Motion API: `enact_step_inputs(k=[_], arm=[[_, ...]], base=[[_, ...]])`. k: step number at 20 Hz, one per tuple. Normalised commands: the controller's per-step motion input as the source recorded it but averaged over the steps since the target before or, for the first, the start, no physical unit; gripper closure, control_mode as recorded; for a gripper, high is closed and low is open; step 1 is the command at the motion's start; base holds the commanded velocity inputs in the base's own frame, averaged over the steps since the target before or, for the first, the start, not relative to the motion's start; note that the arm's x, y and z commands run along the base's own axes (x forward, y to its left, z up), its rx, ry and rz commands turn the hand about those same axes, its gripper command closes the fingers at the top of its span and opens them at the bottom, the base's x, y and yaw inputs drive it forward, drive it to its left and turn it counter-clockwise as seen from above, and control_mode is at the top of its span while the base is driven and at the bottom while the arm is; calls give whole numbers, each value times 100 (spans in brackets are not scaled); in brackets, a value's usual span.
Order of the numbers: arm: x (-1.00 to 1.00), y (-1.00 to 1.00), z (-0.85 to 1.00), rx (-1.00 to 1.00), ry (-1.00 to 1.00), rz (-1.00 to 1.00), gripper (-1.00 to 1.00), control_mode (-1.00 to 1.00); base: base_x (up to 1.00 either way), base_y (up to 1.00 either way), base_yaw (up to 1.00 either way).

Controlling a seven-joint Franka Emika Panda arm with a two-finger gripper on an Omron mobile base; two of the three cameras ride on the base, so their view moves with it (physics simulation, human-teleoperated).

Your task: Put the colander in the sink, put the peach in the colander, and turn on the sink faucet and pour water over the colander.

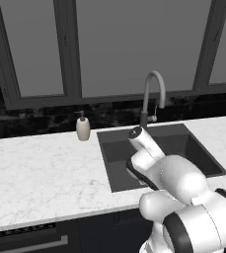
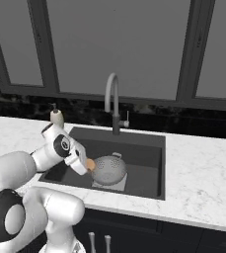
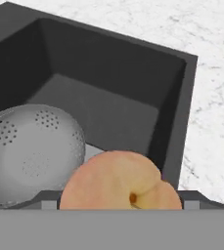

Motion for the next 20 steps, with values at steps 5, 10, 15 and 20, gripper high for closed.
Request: enact_step_inputs(k=[5, 10, 15, 20], arm=[[88, 0, -3, 14, 1, 0, 100, -100], [58, 0, -12, 13, 1, 0, 100, -100], [6, -3, -55, 7, 0, 0, 100, -100], [0, -12, -50, 4, -2, -1, 100, -100]], base=[[0, 0, 0], [0, 0, 0], [0, 0, 0], [0, 0, 0]])
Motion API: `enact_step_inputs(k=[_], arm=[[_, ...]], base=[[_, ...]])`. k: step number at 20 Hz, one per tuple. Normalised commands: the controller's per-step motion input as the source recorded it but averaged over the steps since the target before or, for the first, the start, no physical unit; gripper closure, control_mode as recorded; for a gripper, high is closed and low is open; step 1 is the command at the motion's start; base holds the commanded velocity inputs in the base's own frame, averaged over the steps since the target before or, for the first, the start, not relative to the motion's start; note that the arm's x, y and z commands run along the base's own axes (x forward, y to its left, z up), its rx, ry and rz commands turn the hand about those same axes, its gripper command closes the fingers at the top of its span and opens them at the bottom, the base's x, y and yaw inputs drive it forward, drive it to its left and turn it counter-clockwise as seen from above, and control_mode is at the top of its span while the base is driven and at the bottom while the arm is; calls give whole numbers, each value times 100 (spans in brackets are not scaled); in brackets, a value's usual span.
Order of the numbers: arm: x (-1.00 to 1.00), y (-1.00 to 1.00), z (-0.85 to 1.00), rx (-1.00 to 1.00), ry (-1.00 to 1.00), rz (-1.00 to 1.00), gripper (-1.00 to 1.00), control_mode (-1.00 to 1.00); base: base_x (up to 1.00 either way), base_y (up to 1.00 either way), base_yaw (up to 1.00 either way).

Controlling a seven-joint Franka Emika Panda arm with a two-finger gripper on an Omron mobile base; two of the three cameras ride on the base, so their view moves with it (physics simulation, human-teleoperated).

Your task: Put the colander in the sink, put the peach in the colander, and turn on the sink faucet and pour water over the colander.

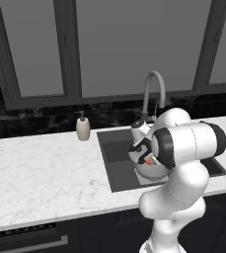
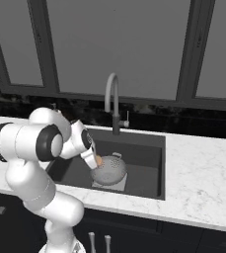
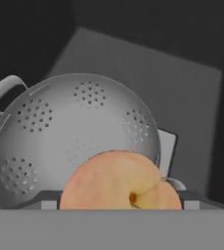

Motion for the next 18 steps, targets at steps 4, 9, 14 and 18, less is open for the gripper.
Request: enact_step_inputs(k=[4, 9, 14, 18], arm=[[6, -4, -33, 1, -1, 0, 100, -100], [15, 0, -48, 0, 0, 0, 100, -100], [36, 0, -48, 0, -2, 0, 100, -100], [35, 0, -36, 0, -5, 0, 100, -100]], base=[[0, 0, 0], [0, 0, 0], [0, 0, 0], [0, 0, 0]])
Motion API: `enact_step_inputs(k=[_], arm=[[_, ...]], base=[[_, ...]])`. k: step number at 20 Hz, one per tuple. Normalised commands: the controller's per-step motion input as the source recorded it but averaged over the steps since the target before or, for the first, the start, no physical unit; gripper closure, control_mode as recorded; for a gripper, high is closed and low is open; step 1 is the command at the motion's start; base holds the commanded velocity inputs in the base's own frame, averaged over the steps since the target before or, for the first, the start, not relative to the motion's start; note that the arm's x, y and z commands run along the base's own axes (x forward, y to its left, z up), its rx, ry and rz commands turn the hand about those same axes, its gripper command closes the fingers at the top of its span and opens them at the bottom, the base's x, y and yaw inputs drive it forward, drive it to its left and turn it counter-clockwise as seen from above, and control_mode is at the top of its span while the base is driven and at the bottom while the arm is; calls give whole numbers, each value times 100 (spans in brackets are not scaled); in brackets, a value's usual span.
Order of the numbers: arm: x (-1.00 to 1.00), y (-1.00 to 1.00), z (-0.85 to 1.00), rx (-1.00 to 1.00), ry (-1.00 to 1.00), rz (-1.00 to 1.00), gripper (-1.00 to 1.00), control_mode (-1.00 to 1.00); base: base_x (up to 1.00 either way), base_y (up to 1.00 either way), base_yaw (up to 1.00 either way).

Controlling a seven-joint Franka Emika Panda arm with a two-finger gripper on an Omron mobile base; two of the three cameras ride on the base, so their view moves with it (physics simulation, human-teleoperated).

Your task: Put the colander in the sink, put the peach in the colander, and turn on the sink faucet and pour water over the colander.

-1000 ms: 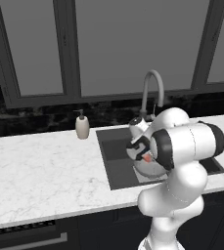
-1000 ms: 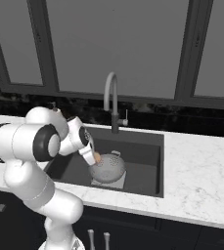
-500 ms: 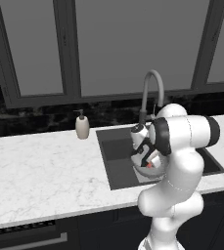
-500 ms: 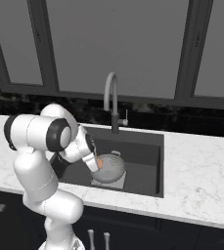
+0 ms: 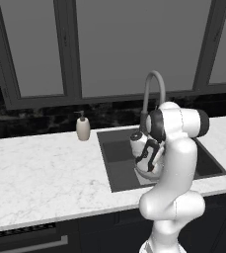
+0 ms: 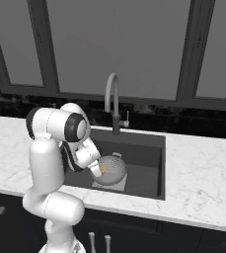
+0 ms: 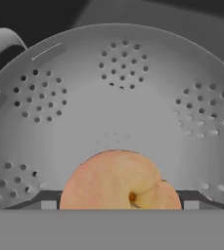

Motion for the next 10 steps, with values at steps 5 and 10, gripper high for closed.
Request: enact_step_inputs(k=[5, 10], arm=[[12, -2, -37, 0, -6, 0, 100, -100], [0, -10, -27, 1, -12, 0, 100, -100]], base=[[0, 0, 0], [0, 0, 0]])
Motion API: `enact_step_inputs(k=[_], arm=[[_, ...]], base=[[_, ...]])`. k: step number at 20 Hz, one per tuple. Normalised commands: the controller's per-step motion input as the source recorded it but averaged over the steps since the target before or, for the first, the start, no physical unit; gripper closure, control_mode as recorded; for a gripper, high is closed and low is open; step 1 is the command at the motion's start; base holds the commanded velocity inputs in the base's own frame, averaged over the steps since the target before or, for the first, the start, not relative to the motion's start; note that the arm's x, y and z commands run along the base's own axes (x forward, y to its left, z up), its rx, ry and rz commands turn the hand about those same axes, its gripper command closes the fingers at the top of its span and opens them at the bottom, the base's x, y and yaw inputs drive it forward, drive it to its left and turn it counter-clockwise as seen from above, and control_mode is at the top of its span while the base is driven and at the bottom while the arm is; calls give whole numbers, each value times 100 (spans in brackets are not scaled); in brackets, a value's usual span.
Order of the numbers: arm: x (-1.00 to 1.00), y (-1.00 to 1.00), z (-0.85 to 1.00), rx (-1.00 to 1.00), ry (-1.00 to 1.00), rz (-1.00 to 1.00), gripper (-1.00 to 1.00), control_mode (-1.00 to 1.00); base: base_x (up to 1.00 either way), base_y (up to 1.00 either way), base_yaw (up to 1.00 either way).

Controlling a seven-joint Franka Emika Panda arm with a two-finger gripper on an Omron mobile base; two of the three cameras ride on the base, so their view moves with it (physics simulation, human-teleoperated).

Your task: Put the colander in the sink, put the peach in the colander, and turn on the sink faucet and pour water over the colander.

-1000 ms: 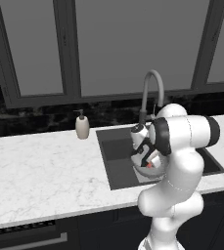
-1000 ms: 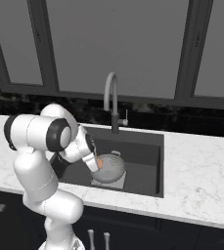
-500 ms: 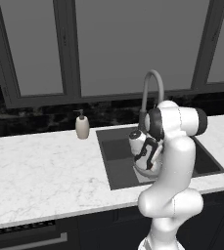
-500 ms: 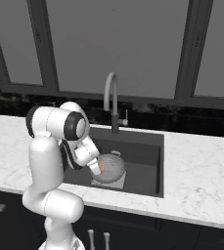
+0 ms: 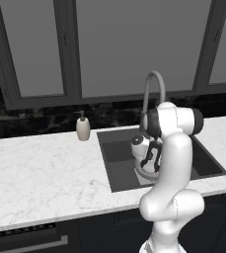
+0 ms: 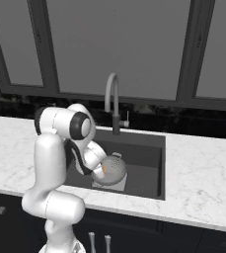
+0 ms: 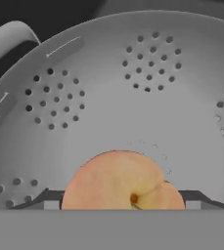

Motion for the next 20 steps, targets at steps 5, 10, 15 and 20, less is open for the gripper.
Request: enact_step_inputs(k=[5, 10, 15, 20], arm=[[0, -14, -17, 3, -15, 0, 100, -100], [-2, 0, -9, 0, -20, 0, -100, -100], [-4, 0, -6, 0, -24, 0, -100, -100], [-10, 0, -17, 0, -21, 0, -100, -100]], base=[[0, 0, 0], [0, 0, 0], [0, 0, 0], [0, 0, 0]])
